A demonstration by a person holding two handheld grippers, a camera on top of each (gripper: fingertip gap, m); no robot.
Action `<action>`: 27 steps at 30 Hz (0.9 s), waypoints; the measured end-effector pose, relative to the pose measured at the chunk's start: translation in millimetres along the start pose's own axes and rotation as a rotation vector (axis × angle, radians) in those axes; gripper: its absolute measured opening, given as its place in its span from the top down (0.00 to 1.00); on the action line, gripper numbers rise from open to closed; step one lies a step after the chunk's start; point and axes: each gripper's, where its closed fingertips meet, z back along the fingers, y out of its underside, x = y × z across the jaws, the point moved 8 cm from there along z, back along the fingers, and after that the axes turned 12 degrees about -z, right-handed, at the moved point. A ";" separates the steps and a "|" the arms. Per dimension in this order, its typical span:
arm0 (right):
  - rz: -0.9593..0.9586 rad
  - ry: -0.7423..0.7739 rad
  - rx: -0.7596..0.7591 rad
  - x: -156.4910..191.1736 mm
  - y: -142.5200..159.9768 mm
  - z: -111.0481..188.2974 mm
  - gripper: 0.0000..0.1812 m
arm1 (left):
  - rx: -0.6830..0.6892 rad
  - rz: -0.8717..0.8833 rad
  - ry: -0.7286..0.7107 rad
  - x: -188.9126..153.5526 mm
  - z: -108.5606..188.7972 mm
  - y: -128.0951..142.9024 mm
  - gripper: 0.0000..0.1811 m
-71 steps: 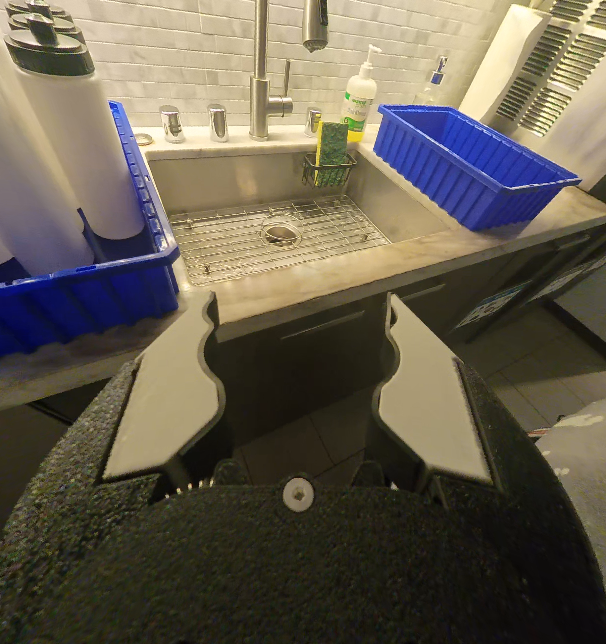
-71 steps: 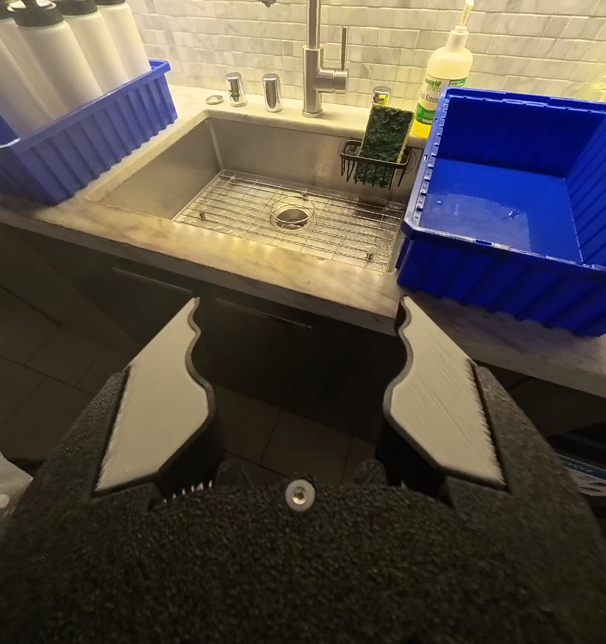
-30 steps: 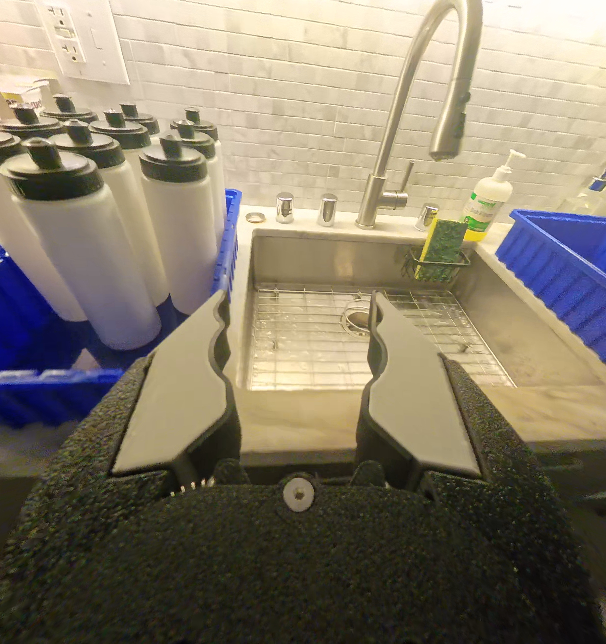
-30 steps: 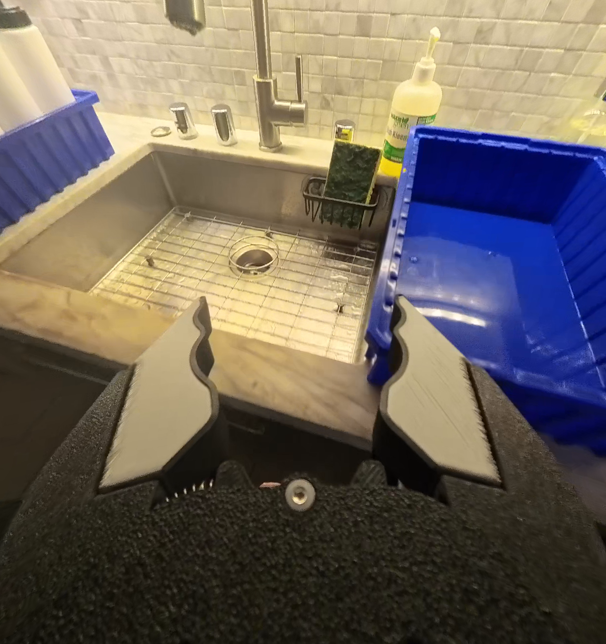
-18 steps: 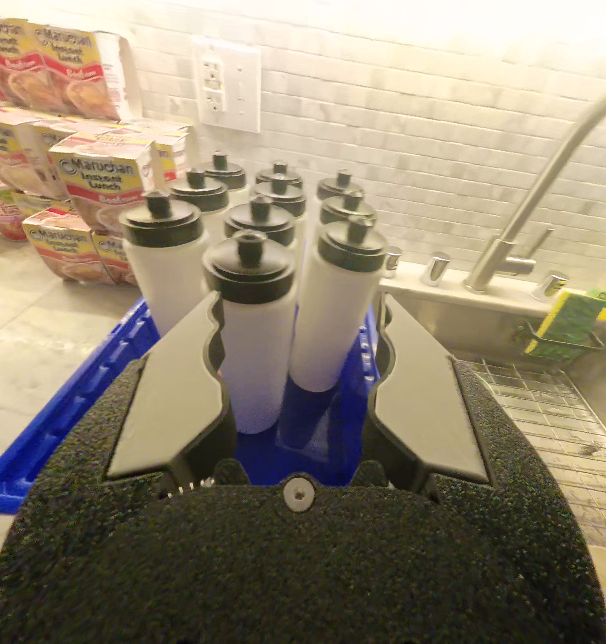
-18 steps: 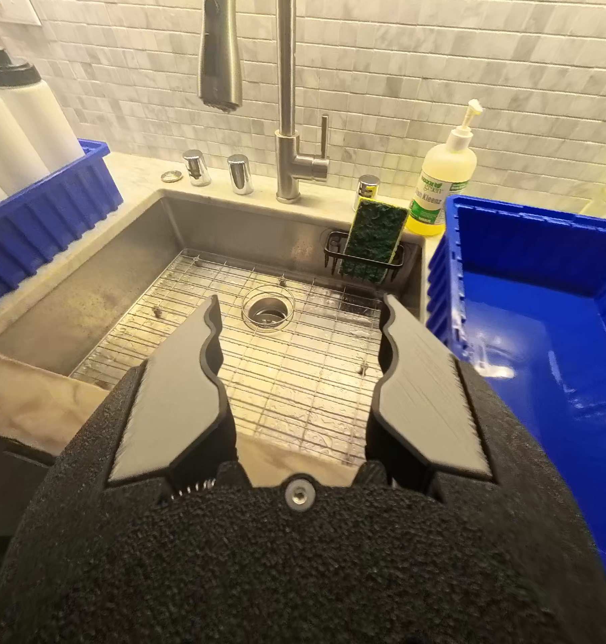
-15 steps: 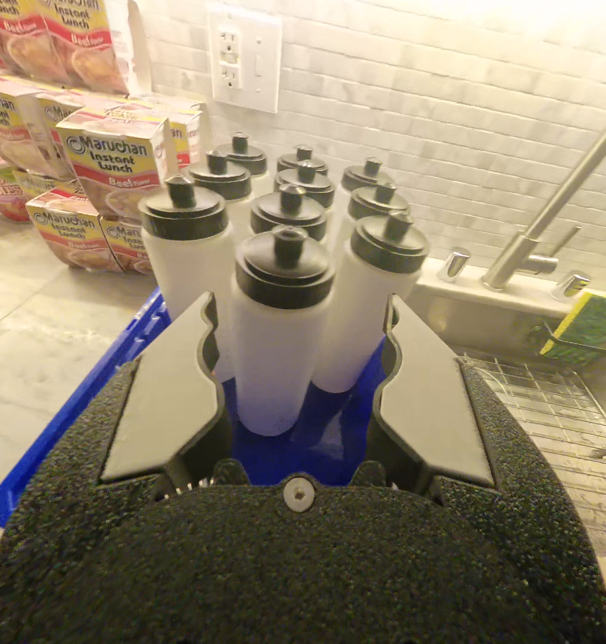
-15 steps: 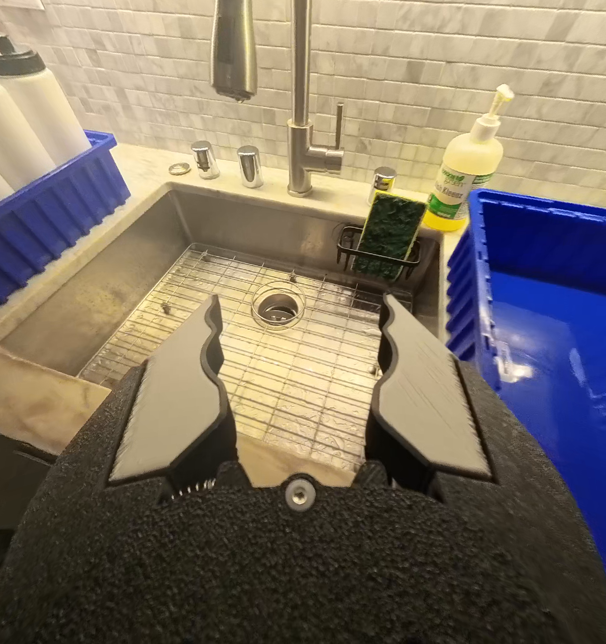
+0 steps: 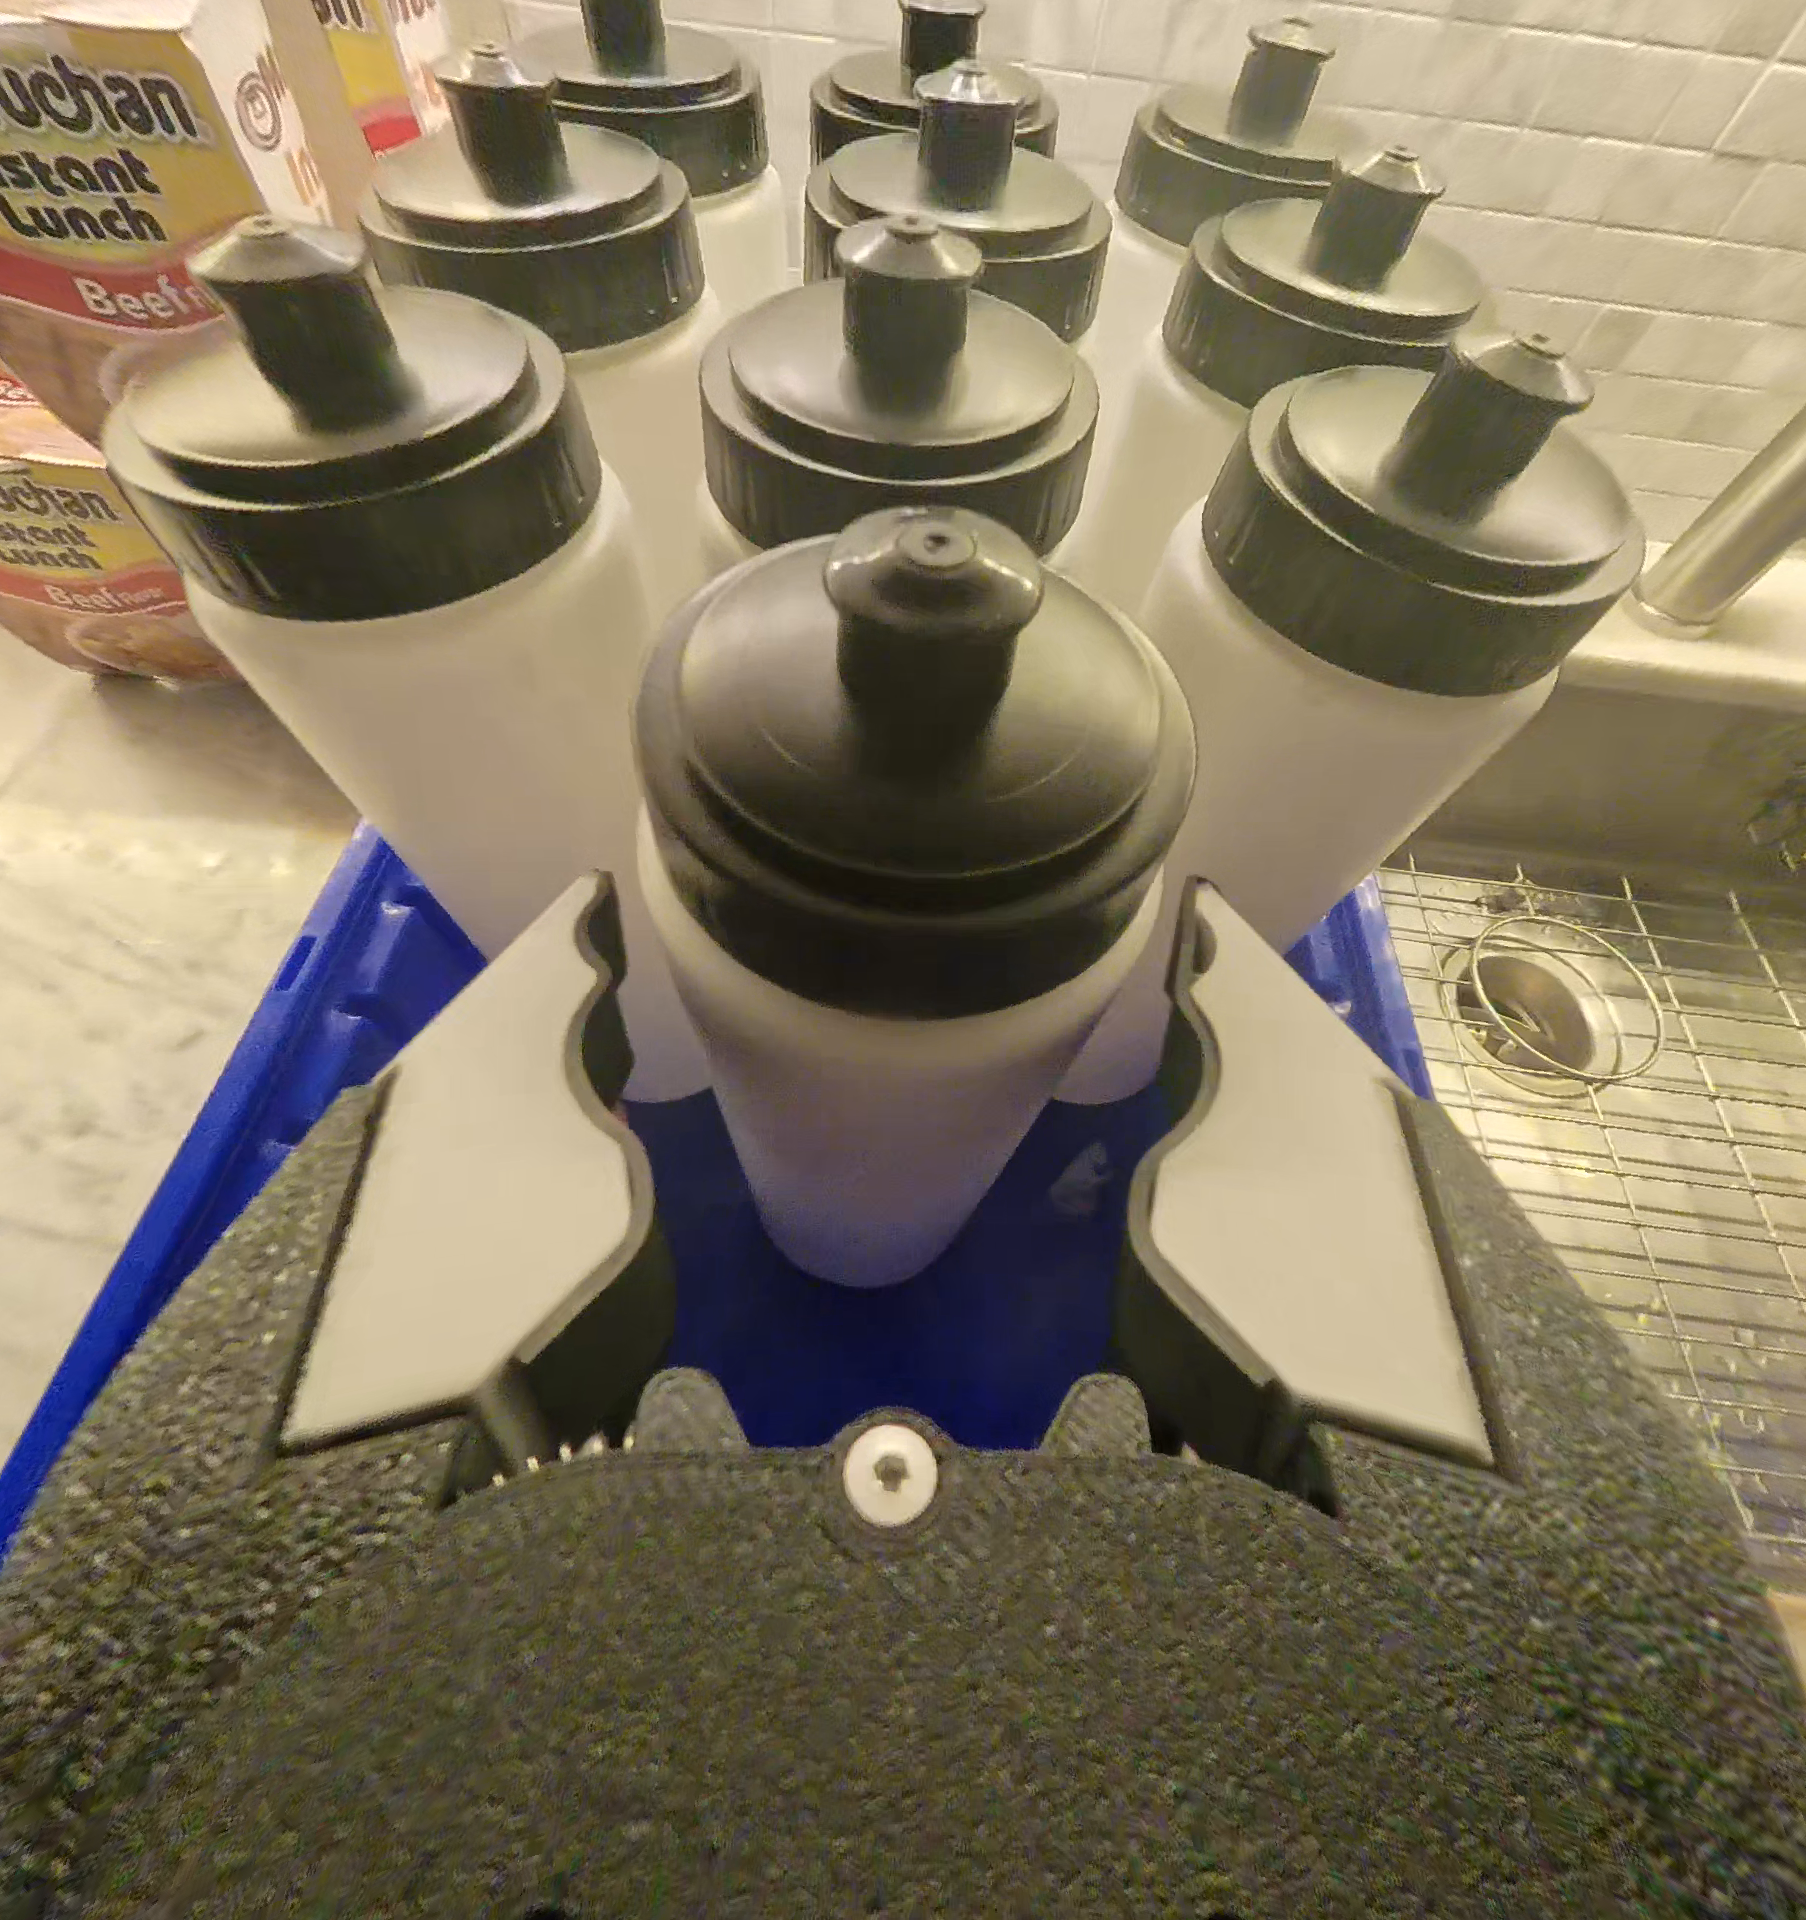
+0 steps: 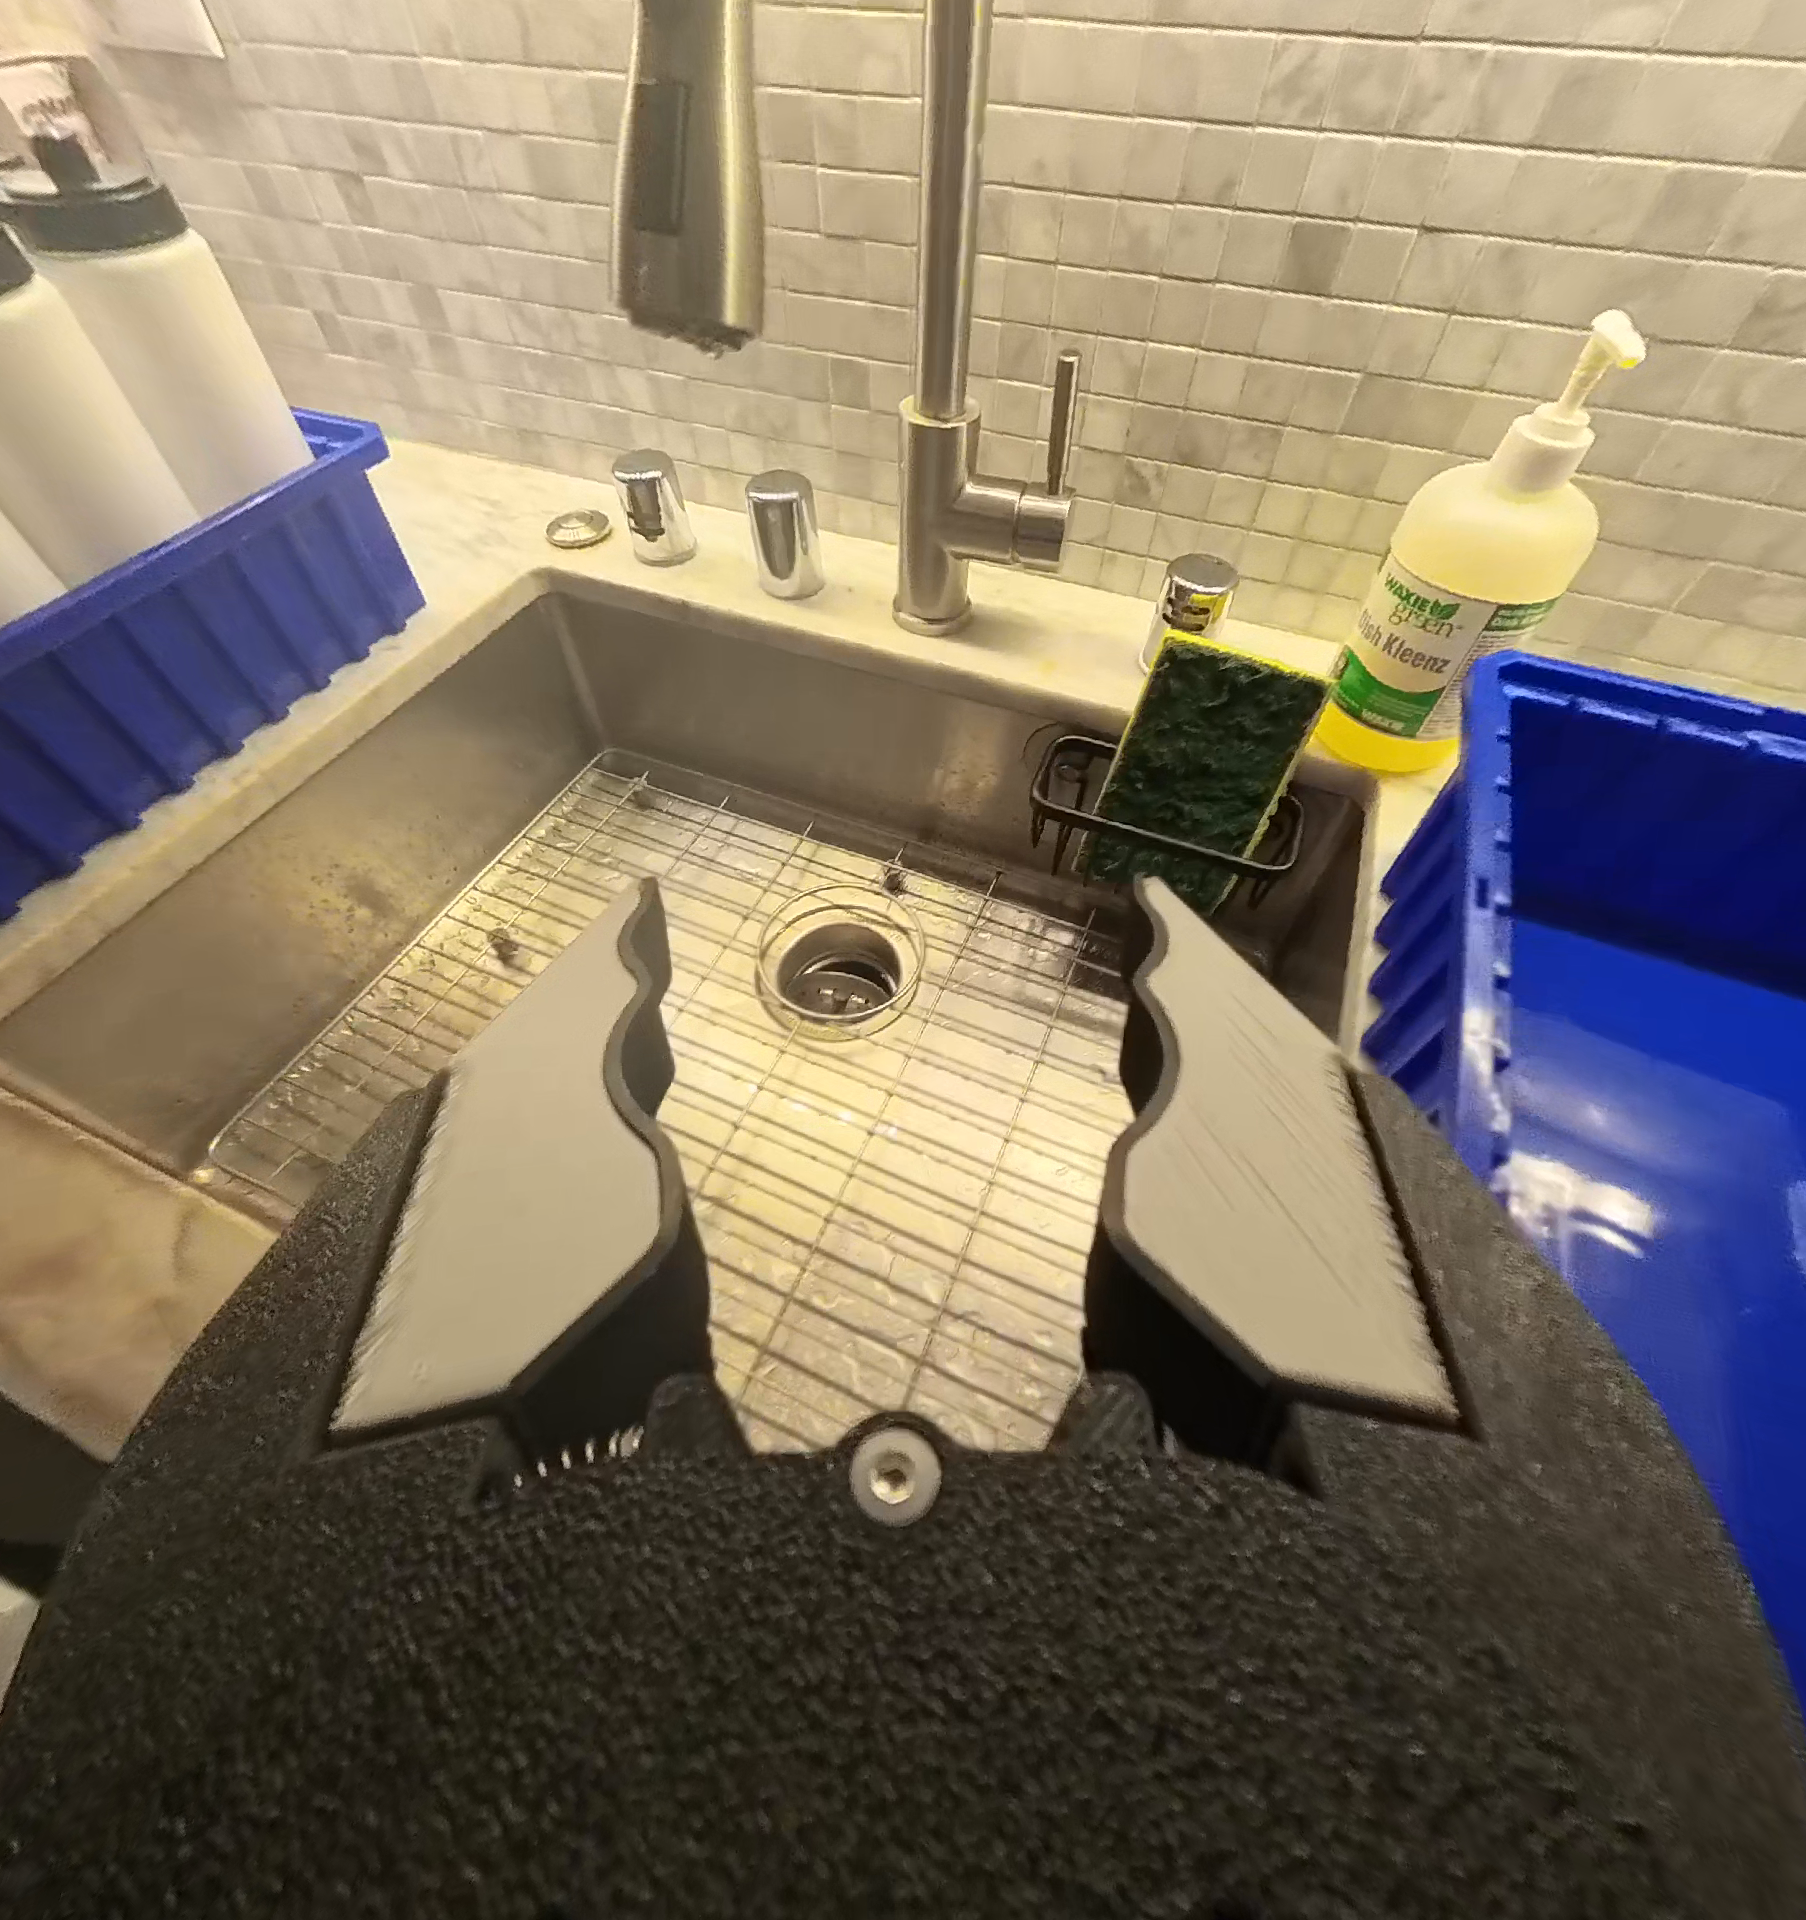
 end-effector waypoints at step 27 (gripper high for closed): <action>0.055 -0.140 0.032 -68.1 -25.3 -45.3 0.56 | 0.007 -0.019 -0.117 -60.7 29.2 -1.1 0.44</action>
